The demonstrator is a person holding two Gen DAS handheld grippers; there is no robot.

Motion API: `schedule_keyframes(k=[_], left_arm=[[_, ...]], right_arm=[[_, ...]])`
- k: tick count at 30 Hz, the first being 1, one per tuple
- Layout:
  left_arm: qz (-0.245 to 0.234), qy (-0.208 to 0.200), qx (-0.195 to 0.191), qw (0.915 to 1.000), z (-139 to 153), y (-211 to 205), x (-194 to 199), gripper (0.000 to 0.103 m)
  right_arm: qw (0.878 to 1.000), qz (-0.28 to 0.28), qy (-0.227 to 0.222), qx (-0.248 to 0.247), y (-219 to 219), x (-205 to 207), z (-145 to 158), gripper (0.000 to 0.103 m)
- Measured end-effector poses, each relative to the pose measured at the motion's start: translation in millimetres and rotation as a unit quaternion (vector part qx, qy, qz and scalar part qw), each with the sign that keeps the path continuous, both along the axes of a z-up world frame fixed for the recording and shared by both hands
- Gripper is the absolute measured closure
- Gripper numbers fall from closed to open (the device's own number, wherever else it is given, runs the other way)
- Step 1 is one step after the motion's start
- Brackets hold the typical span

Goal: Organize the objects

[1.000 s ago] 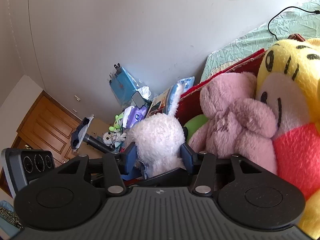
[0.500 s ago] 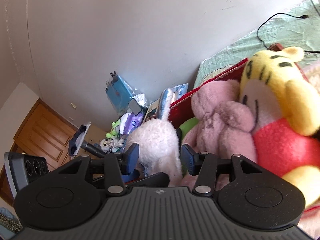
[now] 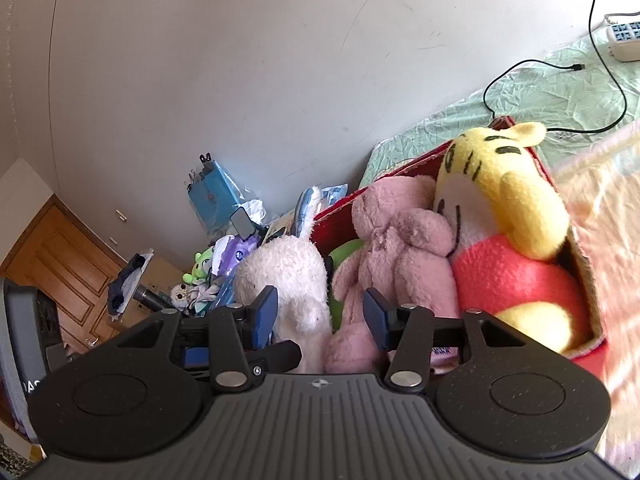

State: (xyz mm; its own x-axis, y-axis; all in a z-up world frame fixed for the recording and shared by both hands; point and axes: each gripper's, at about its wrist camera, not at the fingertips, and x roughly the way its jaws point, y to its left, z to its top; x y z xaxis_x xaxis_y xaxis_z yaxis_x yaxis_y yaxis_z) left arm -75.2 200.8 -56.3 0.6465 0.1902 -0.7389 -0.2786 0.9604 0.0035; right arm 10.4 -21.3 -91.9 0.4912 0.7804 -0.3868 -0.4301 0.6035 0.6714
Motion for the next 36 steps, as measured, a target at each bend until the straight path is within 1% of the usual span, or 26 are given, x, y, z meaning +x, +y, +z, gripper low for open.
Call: schedule_keyframes(k=[5, 8, 12, 16, 23, 26, 33, 36], left_arm=[[0.001, 0.018, 0.001, 0.9998, 0, -9, -1, 0.002], [0.008, 0.022, 0.012, 0.9996, -1, -15, -3, 0.002], [0.004, 0.027, 0.012, 0.9995, 0, -22, -7, 0.002], [-0.002, 0.028, 0.021, 0.9994, 2, -32, -11, 0.002], [-0.006, 0.036, 0.029, 0.9989, 2, -43, -16, 0.002], [-0.006, 0.037, 0.033, 0.9988, 3, -45, -18, 0.002], [-0.001, 0.050, 0.033, 0.9982, -1, -52, -21, 0.002], [-0.001, 0.048, 0.036, 0.9982, 1, -59, -25, 0.002]], right_arm=[[0.999, -0.019, -0.015, -0.024, -4, -9, 4, 0.052], [0.999, -0.027, -0.012, -0.031, -9, -11, 3, 0.052], [0.998, -0.044, -0.003, -0.033, -17, -15, 1, 0.051], [0.998, -0.056, -0.003, -0.040, -23, -19, 3, 0.051], [0.994, -0.076, -0.024, -0.075, -24, -31, 8, 0.051], [0.993, -0.082, -0.030, -0.082, -27, -34, 10, 0.051], [0.986, -0.102, -0.048, -0.125, -32, -44, 15, 0.051], [0.981, -0.110, -0.053, -0.148, -35, -43, 17, 0.051]])
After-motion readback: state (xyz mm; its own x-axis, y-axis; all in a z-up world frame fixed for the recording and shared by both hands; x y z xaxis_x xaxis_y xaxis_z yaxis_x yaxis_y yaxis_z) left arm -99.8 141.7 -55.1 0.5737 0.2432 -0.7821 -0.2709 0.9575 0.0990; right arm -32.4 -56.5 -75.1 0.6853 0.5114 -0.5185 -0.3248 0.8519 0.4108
